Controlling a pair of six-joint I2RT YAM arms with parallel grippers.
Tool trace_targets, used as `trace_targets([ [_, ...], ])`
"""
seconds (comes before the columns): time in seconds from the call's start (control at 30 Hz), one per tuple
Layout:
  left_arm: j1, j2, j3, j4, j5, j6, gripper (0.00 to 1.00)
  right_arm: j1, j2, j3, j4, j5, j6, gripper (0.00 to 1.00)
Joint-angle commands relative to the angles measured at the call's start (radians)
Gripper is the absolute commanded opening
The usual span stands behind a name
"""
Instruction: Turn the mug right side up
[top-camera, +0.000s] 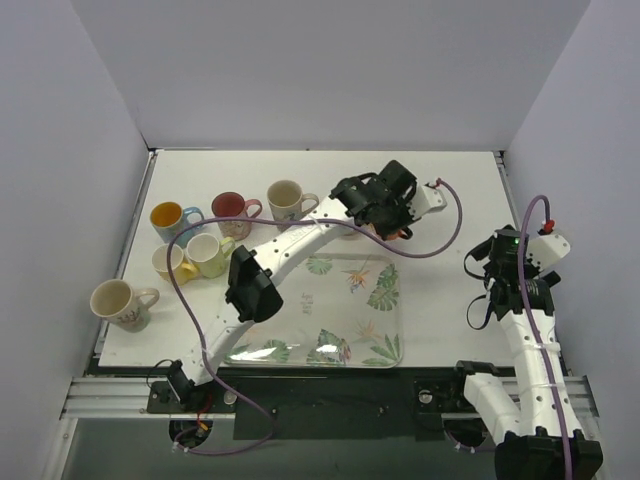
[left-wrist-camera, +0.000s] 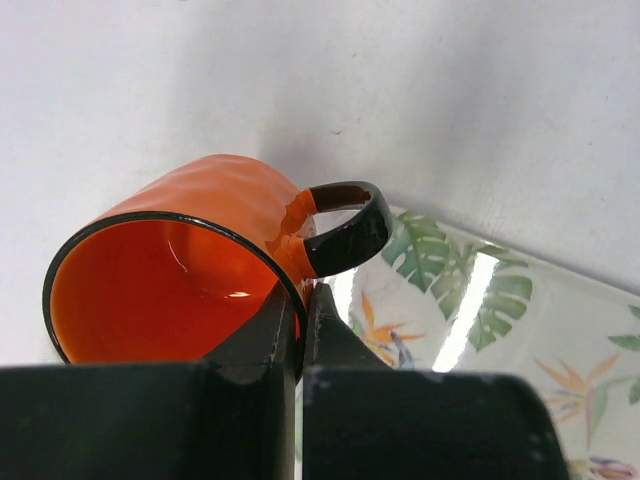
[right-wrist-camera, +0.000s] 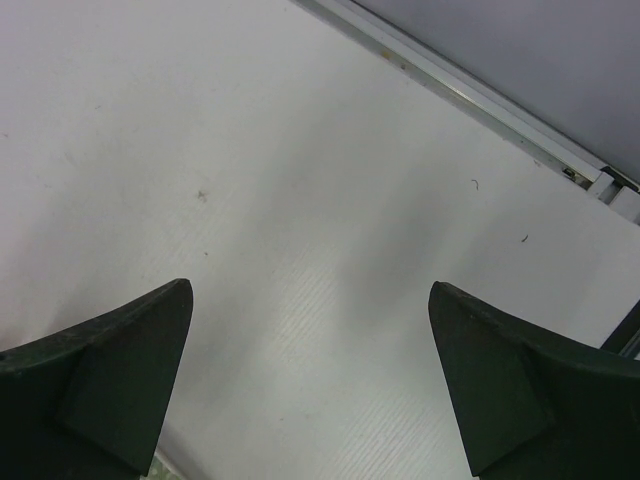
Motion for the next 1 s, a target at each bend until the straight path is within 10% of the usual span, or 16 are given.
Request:
trace_targets([
  [0.0, -0.02, 0.046, 0.019, 0.18, -0.054, 0.055, 0.0, -0.005, -0.008, -0.003, -0.014, -0.038, 0.005, 0.98],
  [0.63, 0.002, 0.285, 0.101, 0.257, -0.002, 0.04, 0.0, -0.003, -0.03, -0.015, -0.012, -0.076, -0.007, 0.97],
  [0.8, 0.005, 0.261, 0.113, 0.242, -0.009, 0.039, 0.64, -0.005, -0.028, -0.013, -0.011, -0.081, -0.01, 0.97],
  [0.97, 0.006, 0.184, 0.132, 0.214, -0.037, 0.058, 0.78, -0.005, -0.024, -0.016, -0.012, -0.09, -0.012, 0.97],
])
